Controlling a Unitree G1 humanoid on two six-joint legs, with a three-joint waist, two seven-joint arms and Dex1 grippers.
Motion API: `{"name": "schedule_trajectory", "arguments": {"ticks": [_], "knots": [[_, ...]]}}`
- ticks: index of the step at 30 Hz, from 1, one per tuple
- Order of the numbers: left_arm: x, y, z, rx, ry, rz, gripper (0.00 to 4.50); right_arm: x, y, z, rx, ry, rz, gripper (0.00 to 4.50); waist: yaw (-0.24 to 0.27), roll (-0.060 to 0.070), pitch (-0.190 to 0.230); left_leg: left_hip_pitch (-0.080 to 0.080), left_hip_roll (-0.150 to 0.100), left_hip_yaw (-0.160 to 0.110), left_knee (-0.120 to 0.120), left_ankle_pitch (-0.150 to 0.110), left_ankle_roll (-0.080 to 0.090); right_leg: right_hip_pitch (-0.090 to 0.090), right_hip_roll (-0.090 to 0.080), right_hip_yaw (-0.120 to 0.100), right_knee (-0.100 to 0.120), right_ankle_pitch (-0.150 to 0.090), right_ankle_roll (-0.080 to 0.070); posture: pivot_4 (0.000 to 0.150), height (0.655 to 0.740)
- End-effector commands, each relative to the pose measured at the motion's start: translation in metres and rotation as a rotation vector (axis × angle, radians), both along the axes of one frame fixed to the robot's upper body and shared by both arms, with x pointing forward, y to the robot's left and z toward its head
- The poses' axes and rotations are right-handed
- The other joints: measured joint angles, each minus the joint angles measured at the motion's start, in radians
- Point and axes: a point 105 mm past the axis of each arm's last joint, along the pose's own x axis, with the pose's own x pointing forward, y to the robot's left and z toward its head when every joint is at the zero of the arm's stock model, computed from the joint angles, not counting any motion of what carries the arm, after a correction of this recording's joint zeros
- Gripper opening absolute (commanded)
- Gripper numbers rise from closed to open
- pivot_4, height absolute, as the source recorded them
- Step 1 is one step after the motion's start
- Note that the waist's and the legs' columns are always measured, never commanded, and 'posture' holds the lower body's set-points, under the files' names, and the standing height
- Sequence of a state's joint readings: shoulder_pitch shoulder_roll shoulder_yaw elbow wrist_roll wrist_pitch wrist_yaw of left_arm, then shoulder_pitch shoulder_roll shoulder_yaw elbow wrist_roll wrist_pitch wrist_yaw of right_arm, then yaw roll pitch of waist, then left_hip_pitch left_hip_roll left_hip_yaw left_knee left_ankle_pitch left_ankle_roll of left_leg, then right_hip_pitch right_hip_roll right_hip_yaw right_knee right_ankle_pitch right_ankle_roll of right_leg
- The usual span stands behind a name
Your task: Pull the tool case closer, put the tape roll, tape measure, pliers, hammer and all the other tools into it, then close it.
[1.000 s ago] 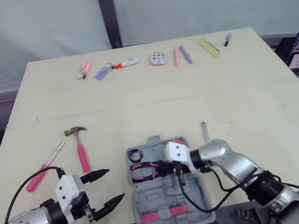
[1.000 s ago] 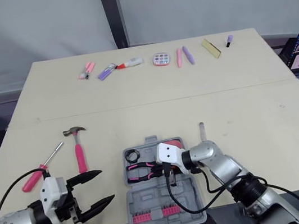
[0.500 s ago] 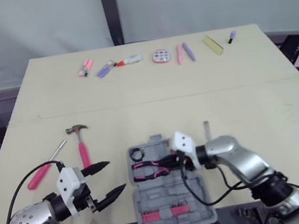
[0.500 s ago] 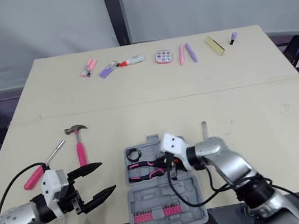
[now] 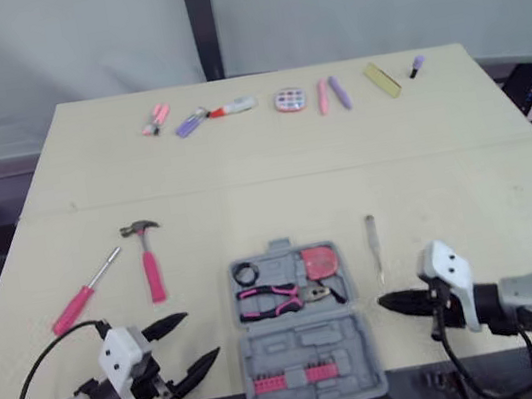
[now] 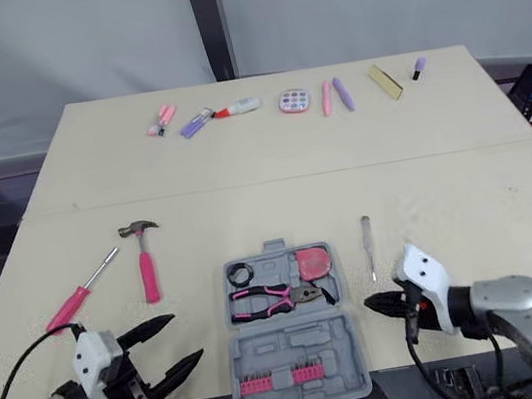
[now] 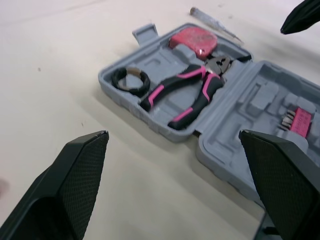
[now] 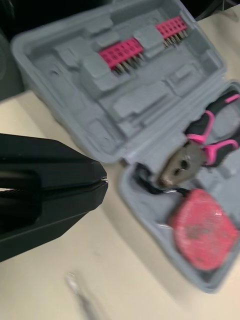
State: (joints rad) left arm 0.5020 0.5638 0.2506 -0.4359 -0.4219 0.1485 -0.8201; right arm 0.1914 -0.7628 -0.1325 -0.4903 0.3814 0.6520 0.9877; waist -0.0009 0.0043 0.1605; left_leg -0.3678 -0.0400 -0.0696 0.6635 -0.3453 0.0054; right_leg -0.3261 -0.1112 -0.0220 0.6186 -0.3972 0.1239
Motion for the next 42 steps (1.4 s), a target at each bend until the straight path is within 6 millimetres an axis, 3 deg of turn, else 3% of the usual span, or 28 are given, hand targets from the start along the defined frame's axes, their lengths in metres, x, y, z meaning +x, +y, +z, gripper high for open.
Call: {"name": "schedule_trajectory", "arguments": {"ticks": [1, 6, 22, 26, 32, 42], "knots": [[-0.004, 0.001, 0.006, 0.01, -0.038, 0.021, 4.5, -0.005, -0.008, 0.004, 0.007, -0.007, -0.042, 1.83, 0.002, 0.001, 0.0, 0.0, 0.0, -0.001, 0.0, 0.0, 0.0, 0.0, 0.0, 0.0, 0.0, 0.0, 0.0, 0.15, 0.74], [-0.01, 0.008, 0.002, 0.011, -0.028, 0.081, 4.5, -0.015, -0.014, -0.003, 0.014, 0.032, -0.08, 4.4, 0.006, 0.0, 0.001, -0.001, -0.001, -0.001, 0.0, 0.0, 0.001, 0.001, 0.0, 0.0, -0.001, 0.0, 0.0, 0.15, 0.74], [-0.009, 0.003, 0.003, 0.048, -0.035, 0.041, 4.5, -0.014, -0.025, -0.004, -0.004, 0.022, -0.096, 4.46, 0.015, 0.001, 0.002, -0.001, 0.0, -0.001, 0.0, 0.0, 0.001, 0.003, 0.001, -0.001, -0.006, 0.0, 0.0, 0.15, 0.74], [0.004, -0.002, 0.011, 0.071, -0.027, -0.017, 3.2, -0.012, -0.016, 0.006, 0.002, -0.013, -0.043, 3.19, 0.023, 0.002, 0.002, -0.001, -0.001, -0.001, 0.0, 0.0, 0.001, 0.003, 0.001, 0.0, -0.005, 0.0, 0.0, 0.15, 0.74], [0.016, -0.008, 0.012, 0.111, -0.019, -0.088, 0.16, -0.002, -0.009, 0.005, -0.014, -0.04, -0.025, 0.14, 0.022, 0.002, 0.002, -0.001, -0.001, -0.002, 0.0, 0.0, 0.001, 0.002, 0.001, -0.001, -0.003, 0.0, 0.0, 0.15, 0.74], [0.03, -0.01, -0.015, 0.2, 0.065, -0.156, 0.08, 0.018, 0.007, -0.004, -0.108, -0.059, 0.012, 0.06, 0.021, 0.003, 0.003, 0.0, -0.001, -0.002, 0.001, 0.0, 0.0, 0.001, 0.002, -0.001, 0.002, 0.0, 0.0, 0.15, 0.74]]}}
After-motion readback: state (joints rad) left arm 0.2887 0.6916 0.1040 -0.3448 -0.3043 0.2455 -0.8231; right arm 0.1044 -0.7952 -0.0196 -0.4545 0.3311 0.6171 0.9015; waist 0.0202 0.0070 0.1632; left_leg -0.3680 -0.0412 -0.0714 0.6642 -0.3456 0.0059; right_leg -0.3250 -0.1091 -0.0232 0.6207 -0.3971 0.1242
